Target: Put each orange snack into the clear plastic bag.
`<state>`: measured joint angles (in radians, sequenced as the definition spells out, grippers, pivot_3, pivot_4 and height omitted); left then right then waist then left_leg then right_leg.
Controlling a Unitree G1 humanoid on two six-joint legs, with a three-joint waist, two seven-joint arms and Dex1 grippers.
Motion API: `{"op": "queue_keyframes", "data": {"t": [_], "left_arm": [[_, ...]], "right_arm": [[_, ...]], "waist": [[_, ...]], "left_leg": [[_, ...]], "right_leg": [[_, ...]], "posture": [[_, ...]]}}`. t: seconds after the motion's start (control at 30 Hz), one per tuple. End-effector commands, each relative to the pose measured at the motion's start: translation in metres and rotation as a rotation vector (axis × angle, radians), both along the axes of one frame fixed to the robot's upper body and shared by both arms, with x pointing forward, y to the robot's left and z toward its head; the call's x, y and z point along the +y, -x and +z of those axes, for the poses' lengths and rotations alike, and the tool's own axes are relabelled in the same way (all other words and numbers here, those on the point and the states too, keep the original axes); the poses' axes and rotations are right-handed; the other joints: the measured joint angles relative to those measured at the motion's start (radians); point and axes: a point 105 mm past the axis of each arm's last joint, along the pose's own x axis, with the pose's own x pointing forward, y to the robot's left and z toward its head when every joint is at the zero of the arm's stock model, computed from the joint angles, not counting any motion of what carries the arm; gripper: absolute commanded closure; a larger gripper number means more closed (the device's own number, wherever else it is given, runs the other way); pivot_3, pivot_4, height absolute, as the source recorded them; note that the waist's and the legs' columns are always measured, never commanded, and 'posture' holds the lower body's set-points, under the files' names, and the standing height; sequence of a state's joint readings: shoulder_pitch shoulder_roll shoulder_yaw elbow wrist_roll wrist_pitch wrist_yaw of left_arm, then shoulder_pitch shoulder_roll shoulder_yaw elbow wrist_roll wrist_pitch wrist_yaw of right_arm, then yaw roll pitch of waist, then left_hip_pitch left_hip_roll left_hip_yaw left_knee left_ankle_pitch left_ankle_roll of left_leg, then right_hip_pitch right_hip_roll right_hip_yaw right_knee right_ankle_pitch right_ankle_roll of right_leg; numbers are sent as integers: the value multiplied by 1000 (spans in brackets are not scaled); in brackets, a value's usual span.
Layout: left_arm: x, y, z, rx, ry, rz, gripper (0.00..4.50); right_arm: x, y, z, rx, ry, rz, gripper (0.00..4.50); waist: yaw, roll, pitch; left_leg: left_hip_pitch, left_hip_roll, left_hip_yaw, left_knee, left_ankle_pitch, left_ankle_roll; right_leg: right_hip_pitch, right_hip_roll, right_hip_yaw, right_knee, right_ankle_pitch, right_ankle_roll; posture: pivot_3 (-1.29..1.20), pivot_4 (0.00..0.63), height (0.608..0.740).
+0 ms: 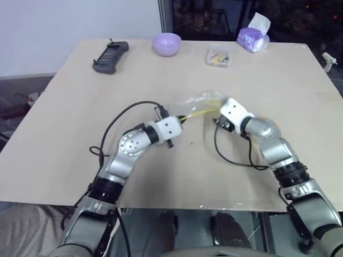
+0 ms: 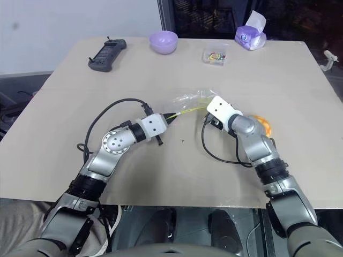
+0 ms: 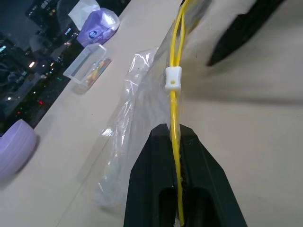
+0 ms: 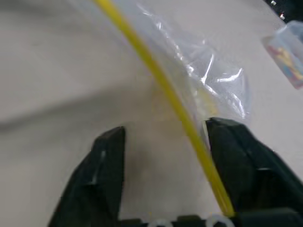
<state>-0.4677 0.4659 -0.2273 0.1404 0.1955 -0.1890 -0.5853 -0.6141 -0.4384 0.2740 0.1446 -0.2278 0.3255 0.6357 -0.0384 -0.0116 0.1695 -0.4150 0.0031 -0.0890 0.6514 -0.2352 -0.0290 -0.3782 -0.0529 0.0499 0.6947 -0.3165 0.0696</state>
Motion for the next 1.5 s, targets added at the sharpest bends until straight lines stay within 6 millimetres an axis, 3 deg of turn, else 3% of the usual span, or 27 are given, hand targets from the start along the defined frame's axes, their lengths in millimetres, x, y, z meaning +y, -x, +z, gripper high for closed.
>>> {"op": "queue_keyframes", "data": {"t": [0.03,0.2,0.23,0.33,0.57,0.8,1.13,1.33,1.4,1.5], "left_arm": [[1,1,7,-34,10,-6,4500],[-1,0,2,-30,3,-19,4500],[-2,0,1,-29,5,-22,4500],[-6,1,-1,-27,7,-37,4500],[-13,1,-1,-24,23,-54,4500],[-17,2,0,-21,38,-62,4500],[-21,3,5,-26,57,-73,4500],[-19,3,4,-20,55,-71,4500],[-18,2,3,-19,51,-67,4500],[-18,1,1,-13,55,-62,4500]], "right_arm": [[-18,19,34,46,-62,63,105],[5,46,71,123,-304,215,105],[9,47,74,121,-331,219,370],[21,46,77,106,-404,211,1275],[47,56,63,174,-466,270,4459],[51,55,52,187,-441,268,4459],[44,39,36,185,-419,177,4459],[37,29,37,162,-446,119,4459],[34,31,47,144,-470,138,4459],[35,50,61,134,-466,253,4459]], "waist": [[2,0,0],[-11,1,0],[-11,1,0],[-6,1,0],[-1,1,0],[-4,1,0],[-3,1,0],[-4,1,0],[-4,1,0],[-3,1,0]], "left_leg": [[-1,0,0,0,0,0],[1,2,0,0,-1,1],[1,3,0,0,-1,1],[1,3,0,0,-1,1],[0,1,0,1,-1,1],[0,1,0,1,-1,1],[0,1,0,1,-1,1],[0,1,0,1,-1,1],[0,1,0,1,-1,1],[0,1,0,1,-1,1]], "right_leg": [[0,0,0,0,0,0],[0,2,1,1,0,0],[0,3,1,1,0,0],[0,3,0,1,0,0],[0,1,0,0,0,0],[0,1,0,1,0,0],[0,1,0,1,0,0],[0,1,0,1,0,0],[0,1,0,1,0,0],[0,1,0,1,0,0]], "posture": [[0,150,740],[0,150,740],[0,150,740],[0,150,740],[0,150,740],[0,150,740],[0,150,740],[0,150,740],[0,150,740],[0,150,740]]}}
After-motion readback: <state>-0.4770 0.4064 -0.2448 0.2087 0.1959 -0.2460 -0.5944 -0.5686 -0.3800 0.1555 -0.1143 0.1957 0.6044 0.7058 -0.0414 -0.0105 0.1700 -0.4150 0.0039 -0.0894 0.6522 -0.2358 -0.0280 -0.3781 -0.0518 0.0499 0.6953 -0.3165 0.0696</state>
